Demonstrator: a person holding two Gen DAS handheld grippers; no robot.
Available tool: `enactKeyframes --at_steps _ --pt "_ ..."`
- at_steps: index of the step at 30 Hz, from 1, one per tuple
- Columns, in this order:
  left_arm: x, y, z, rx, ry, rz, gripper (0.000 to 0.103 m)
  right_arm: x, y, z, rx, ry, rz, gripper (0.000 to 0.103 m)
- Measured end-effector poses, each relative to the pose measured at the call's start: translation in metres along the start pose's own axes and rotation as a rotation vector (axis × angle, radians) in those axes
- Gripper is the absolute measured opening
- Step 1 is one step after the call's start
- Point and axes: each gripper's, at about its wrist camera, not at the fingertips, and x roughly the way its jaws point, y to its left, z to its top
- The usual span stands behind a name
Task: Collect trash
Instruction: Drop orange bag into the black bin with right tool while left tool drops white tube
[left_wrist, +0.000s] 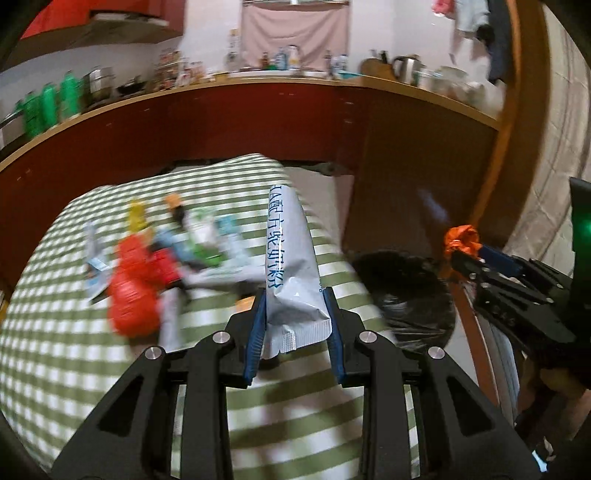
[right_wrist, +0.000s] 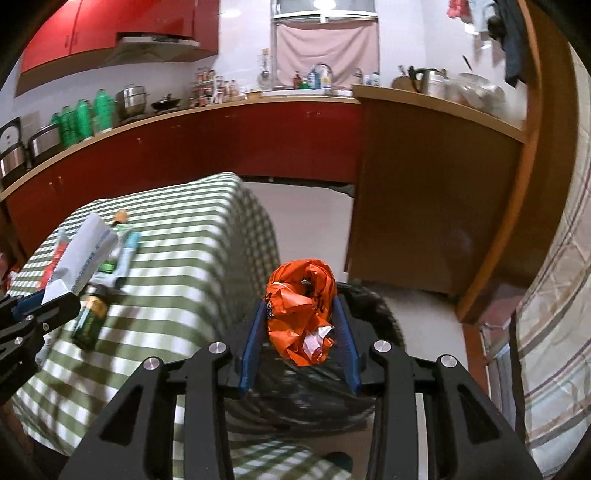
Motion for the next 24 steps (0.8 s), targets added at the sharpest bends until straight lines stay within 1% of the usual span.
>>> enactKeyframes --at_steps 3,6,12,16,18,20,21,22,23,24 --pt "0.016 -0.025 0.007 0.033 0.007 -0.027 0.029 0.004 -0.014 -0.001 0.015 0.000 -0.015 0.037" --pt "0.030 -0.041 0.009 0.053 0.024 -0.041 0.029 0.010 -0.023 0.000 0.026 0.002 -0.021 0.037" --pt "0.057 -0.065 0.011 0.077 0.064 -0.056 0.029 0.024 -0.040 -0.002 0.052 0.013 -0.025 0.038" --pt "0.069 -0.074 0.014 0.084 0.084 -0.056 0.030 0.034 -0.047 -0.003 0.067 0.023 -0.019 0.038" --pt "0.076 -0.077 0.015 0.083 0.099 -0.055 0.030 0.039 -0.050 -0.003 0.075 0.028 -0.016 0.042" --pt "0.079 -0.079 0.015 0.080 0.108 -0.056 0.031 0.040 -0.052 -0.003 0.082 0.025 -0.018 0.051" --pt "0.079 -0.079 0.016 0.080 0.110 -0.055 0.033 0.039 -0.052 -0.002 0.083 0.022 -0.021 0.053" --pt "0.079 -0.080 0.016 0.081 0.107 -0.053 0.045 0.039 -0.052 -0.002 0.084 0.019 -0.023 0.054" --pt "0.078 -0.080 0.017 0.080 0.103 -0.050 0.050 0.039 -0.052 -0.002 0.086 0.018 -0.024 0.054" --pt "0.077 -0.080 0.018 0.077 0.094 -0.049 0.050 0.038 -0.053 -0.002 0.089 0.017 -0.022 0.054"
